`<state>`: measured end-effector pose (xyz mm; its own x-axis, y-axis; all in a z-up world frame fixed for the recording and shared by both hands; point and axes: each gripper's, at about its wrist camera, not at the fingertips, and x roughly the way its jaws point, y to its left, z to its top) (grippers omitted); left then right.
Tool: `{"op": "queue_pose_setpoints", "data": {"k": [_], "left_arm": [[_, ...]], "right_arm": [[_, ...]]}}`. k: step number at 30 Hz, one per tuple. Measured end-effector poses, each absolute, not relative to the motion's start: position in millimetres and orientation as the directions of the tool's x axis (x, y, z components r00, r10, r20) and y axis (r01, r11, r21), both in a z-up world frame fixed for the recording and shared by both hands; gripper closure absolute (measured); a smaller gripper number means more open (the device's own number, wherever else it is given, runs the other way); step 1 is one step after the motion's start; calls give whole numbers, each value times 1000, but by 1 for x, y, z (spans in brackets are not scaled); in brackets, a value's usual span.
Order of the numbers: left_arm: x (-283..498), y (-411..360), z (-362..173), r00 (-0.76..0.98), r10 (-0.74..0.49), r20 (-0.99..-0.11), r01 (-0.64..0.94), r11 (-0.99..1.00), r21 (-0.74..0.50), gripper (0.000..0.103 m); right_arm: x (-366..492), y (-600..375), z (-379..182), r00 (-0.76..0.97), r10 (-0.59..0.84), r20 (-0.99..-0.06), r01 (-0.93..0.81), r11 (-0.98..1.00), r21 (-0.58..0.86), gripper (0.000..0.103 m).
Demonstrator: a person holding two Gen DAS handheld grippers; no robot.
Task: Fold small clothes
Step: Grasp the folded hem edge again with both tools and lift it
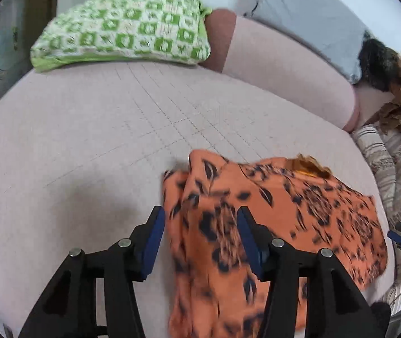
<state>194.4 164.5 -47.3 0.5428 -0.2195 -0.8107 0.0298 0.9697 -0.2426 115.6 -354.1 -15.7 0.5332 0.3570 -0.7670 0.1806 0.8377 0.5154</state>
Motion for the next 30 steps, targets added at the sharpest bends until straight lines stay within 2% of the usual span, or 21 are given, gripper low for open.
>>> {"op": "queue_pose_setpoints", "data": {"k": [3, 5, 6, 7, 9, 10, 11, 12, 13, 15, 16, 18, 19, 20, 21, 22, 25, 28, 30], "left_arm": [[224, 156, -63, 520, -205, -830, 34, 975, -219, 49], [228, 150, -70, 520, -191, -833, 33, 978, -204, 58], [233, 146, -75, 512, -187, -838, 36, 980, -197, 80], [236, 143, -80, 499, -167, -850, 29, 984, -177, 96], [237, 142, -83, 494, -162, -854, 21, 985, -174, 99], [235, 142, -81, 506, -150, -849, 14, 986, -166, 100], [234, 142, -80, 522, -147, -840, 13, 986, -164, 100], [228, 144, -70, 566, -128, -814, 9, 989, -149, 101], [218, 146, -58, 621, -101, -777, 7, 992, -123, 101], [207, 150, -54, 649, -89, -755, 1, 993, -116, 101], [208, 149, -61, 630, -89, -772, 3, 994, -112, 101], [220, 146, -93, 544, -67, -837, -17, 996, -91, 98], [222, 147, -100, 530, -78, -844, -24, 994, -107, 95], [221, 148, -96, 544, -82, -835, -28, 993, -116, 92], [220, 151, -89, 551, -81, -831, -43, 991, -126, 75], [216, 156, -80, 570, -83, -817, -59, 988, -142, 58], [201, 161, -54, 619, -70, -782, -58, 989, -134, 57], [172, 155, -27, 657, -121, -744, 0, 987, -160, 57], [145, 142, -17, 665, -164, -729, 60, 984, -167, 54]], "right_arm": [[135, -363, -20, 532, 330, -780, 196, 848, 492, 30], [149, -372, -26, 531, 300, -792, 213, 858, 468, 30], [161, -373, -33, 522, 273, -808, 225, 869, 440, 30], [170, -374, -39, 505, 257, -824, 231, 880, 416, 30], [188, -370, -54, 445, 248, -861, 216, 903, 372, 33], [193, -365, -57, 429, 235, -872, 211, 913, 350, 66], [195, -361, -55, 428, 206, -880, 207, 925, 317, 84], [194, -354, -45, 458, 177, -871, 188, 938, 290, 85], [191, -345, -29, 502, 136, -854, 157, 957, 245, 92], [186, -329, -7, 570, 56, -820, 105, 985, 140, 92], [188, -325, -8, 581, 47, -813, 88, 989, 120, 92], [202, -332, -36, 506, 46, -861, 98, 989, 110, 90], [208, -342, -56, 435, 20, -900, 160, 982, 99, 90], [206, -352, -65, 419, 47, -907, 213, 966, 148, 86], [196, -359, -60, 457, 73, -887, 246, 948, 204, 86], [189, -360, -51, 486, 63, -871, 250, 946, 208, 78], [161, -360, -13, 586, 7, -810, 261, 945, 196, 29], [132, -356, 19, 655, 138, -743, 200, 916, 347, 28], [115, -343, 25, 643, 330, -691, 106, 856, 507, 28]]}}
